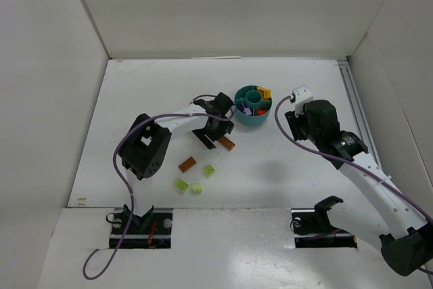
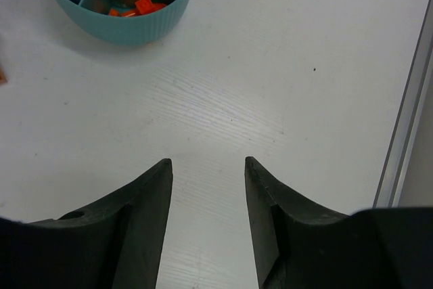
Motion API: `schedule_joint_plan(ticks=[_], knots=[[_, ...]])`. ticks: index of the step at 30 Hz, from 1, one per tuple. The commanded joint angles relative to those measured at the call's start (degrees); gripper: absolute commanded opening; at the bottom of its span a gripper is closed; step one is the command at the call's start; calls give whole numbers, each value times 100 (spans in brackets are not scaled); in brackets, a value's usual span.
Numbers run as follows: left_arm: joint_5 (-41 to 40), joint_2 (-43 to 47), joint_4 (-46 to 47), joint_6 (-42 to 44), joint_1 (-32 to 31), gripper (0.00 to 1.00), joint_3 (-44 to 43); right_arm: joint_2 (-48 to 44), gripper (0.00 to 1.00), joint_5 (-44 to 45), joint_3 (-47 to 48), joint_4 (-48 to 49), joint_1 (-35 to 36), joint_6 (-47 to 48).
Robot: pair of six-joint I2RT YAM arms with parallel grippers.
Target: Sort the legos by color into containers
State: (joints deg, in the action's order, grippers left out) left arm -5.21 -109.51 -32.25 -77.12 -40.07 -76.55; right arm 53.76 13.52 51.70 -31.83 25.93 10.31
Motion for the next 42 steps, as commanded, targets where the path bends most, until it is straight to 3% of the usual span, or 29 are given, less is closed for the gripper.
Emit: schedule_joint_plan(ticks=[1, 15, 22, 25, 31, 32, 39, 42], knots=[[-287, -87, -519, -435, 0, 72, -272, -41, 52, -42, 6, 46, -149, 77], [-340, -658, -853, -769, -53, 63, -702, -164, 52, -157, -46, -60, -475, 420], [-516, -861, -1151, -760, -237, 52, -1072, -217, 52, -157, -98, -60, -581, 472], [-516, -914, -1205, -690, -238, 46, -1125, -269, 52, -104, -99, -60, -633, 472], [-700, -800, -1257, -690, -238, 20, -1072, -384, 52, -52, -152, -60, -633, 472], [-700, -730, -1257, -690, -238, 20, -1072, -384, 52, -51, -152, -60, -633, 472], [-1710, -107, -1705, -752, -405, 20, -1230, -384, 52, -51, -152, 45, -633, 472], [-2605, 201, -1934, -752, -553, 20, -1441, -384, 52, -113, -204, 46, -633, 525]])
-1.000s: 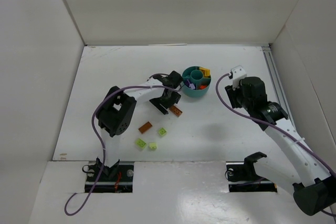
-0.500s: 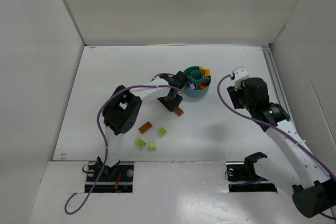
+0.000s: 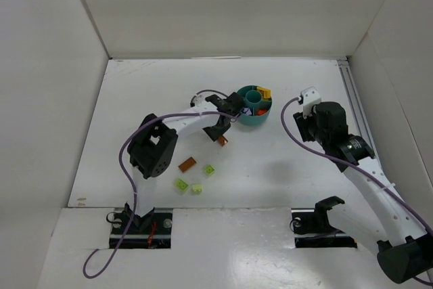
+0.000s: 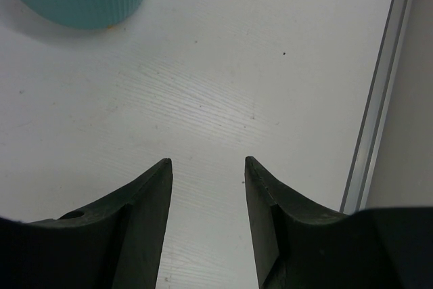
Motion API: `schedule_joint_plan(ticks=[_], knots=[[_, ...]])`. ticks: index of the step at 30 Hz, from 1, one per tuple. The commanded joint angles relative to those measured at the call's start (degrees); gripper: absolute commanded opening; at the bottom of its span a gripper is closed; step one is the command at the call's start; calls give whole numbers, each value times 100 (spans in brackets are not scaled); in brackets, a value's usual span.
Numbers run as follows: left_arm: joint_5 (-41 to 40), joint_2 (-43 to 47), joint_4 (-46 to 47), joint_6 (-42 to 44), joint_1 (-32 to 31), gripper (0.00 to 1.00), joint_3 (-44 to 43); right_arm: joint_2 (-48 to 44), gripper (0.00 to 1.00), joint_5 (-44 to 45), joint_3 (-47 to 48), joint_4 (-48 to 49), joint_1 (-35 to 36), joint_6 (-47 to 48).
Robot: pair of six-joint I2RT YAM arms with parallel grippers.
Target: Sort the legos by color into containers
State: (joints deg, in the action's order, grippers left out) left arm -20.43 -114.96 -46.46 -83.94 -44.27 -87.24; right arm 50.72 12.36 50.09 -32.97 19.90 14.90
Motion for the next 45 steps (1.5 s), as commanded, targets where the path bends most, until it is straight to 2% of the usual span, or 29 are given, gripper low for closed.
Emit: schedule_joint_plan(ticks=[1, 2, 5, 11, 14, 15, 18, 19, 20, 22, 26, 28, 31, 45], knots=[[-1400, 921, -574, -70, -195, 20, -425, -132, 52, 3, -43, 159, -30, 66], [-2003, 992, -575, -70, -318, 20, -521, -132, 52, -49, -43, 159, -30, 66], [-2823, 1098, -470, 351, -424, 20, -820, -132, 52, -102, -43, 291, -30, 119], [-3696, 1037, -119, 1185, -424, 22, -1461, -80, 52, -111, -43, 291, -30, 119], [-3890, 984, 425, 1730, -424, 22, -1593, -80, 52, 20, -43, 344, -82, 119], [-3977, 984, 914, 2184, -424, 22, -1594, -132, 52, 21, -43, 344, -83, 119], [-3978, 1045, 1874, 2978, -424, 24, -1306, -185, 52, 144, -95, 344, -83, 119], [-3978, 1115, 2686, 3276, -424, 24, -1191, -185, 52, 205, -95, 344, -83, 119], [-3978, 1116, 3103, 3931, -424, 26, -1085, -237, 52, 275, -95, 344, -83, 119], [-3978, 1116, 3981, 4420, -424, 26, -953, -238, 52, 337, -95, 344, -83, 119], [-3978, 818, 4836, 5202, -424, 30, -1022, -238, 52, 399, -95, 344, -83, 119], [-3925, 651, 4988, 5475, -354, 31, -1145, -176, 52, 460, -43, 282, -83, 67], [-3426, 299, 5216, 5713, -196, 31, -1391, -124, 52, 513, -43, 282, -83, 66], [-2712, -493, 5349, 5652, -126, 31, -1700, 219, 51, 566, 10, 230, -83, 66]])
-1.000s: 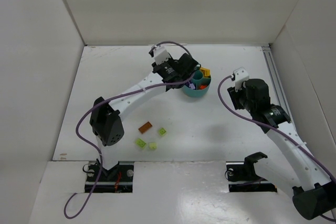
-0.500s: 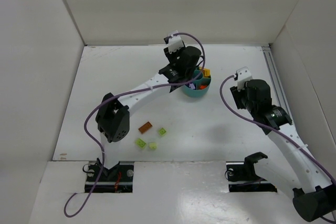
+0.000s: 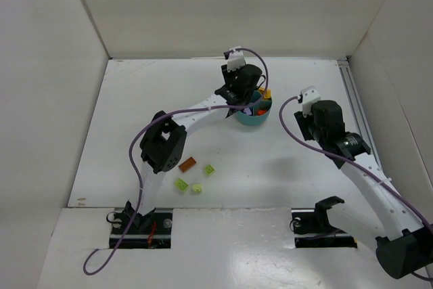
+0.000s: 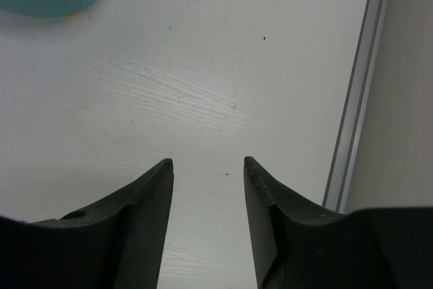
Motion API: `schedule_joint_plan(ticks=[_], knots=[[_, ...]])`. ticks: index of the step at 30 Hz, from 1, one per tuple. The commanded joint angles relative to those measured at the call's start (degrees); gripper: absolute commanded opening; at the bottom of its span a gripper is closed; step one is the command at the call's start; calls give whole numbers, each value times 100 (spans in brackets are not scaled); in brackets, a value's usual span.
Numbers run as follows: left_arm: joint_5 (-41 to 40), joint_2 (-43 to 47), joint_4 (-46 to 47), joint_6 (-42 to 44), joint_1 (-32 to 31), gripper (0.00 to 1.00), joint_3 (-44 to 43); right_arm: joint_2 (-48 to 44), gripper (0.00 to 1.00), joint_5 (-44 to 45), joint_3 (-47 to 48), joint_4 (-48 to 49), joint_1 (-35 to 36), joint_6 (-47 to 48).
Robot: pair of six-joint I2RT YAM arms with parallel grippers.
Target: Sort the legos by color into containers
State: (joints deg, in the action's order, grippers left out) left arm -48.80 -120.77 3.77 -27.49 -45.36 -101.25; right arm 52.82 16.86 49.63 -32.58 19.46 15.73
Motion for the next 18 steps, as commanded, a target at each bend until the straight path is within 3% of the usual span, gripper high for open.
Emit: schedule_joint_plan(ticks=[1, 18], knots=[[125, 28, 326, -63, -16, 31, -299, 9, 51, 115, 56, 190, -39, -17], [354, -526, 440, -609, -16, 31, -351, 238, 51, 168, 56, 138, -39, -17]])
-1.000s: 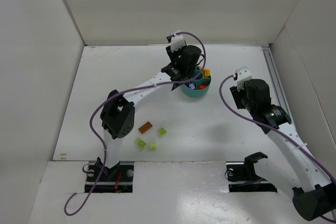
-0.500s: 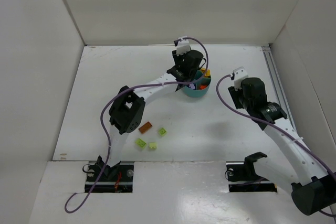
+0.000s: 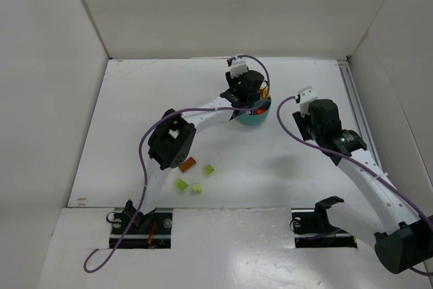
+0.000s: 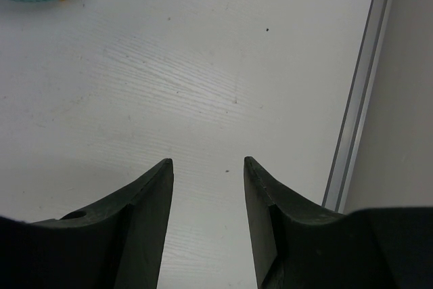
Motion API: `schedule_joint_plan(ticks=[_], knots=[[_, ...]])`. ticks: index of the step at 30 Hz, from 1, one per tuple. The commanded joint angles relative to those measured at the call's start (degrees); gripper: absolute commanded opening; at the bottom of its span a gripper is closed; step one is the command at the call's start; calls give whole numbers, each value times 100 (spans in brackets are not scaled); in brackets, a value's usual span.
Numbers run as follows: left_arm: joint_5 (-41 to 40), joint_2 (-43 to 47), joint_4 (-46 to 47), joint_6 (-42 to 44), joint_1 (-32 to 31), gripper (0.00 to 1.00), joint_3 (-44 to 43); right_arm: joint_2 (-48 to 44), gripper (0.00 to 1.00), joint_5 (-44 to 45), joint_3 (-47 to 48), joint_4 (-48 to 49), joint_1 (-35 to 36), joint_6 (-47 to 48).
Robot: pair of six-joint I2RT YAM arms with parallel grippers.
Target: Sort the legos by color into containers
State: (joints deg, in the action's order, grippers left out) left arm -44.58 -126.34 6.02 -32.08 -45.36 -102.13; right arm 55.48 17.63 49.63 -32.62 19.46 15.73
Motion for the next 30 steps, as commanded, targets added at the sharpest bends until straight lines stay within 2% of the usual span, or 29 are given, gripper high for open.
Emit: schedule_joint_plan(ticks=[1, 5, 8, 12, 17, 18, 21, 26, 29, 30], knots=[[-69, -21, 163, -202, -16, 31, -316, 23, 51, 92, 56, 142, -39, -17], [-69, -22, 102, -291, -16, 31, -317, 24, 51, 144, 56, 142, -39, -17], [45, -22, 14, -361, -16, 40, -256, 85, 51, 144, 56, 142, -39, -17], [98, 119, 74, -431, -16, 38, -79, 85, 51, 144, 56, 142, -39, -17], [98, 189, 127, -484, -16, 42, -18, 85, 51, 144, 56, 195, -39, -17], [98, 241, 58, -484, -16, 46, -18, 85, 51, 92, 56, 195, -39, -17], [-33, 408, -5, -484, -16, 46, -18, 85, 51, 22, 56, 195, -39, -17], [-182, 1216, -144, -545, -16, 58, 386, -151, 51, -505, 56, 370, -39, 386], [-130, 2074, -381, -615, 107, 81, 963, -519, 51, -1383, -5, 765, 13, 782], [105, 2322, -461, -616, 237, 89, 1167, -582, 54, -1916, -58, 870, 66, 887]])
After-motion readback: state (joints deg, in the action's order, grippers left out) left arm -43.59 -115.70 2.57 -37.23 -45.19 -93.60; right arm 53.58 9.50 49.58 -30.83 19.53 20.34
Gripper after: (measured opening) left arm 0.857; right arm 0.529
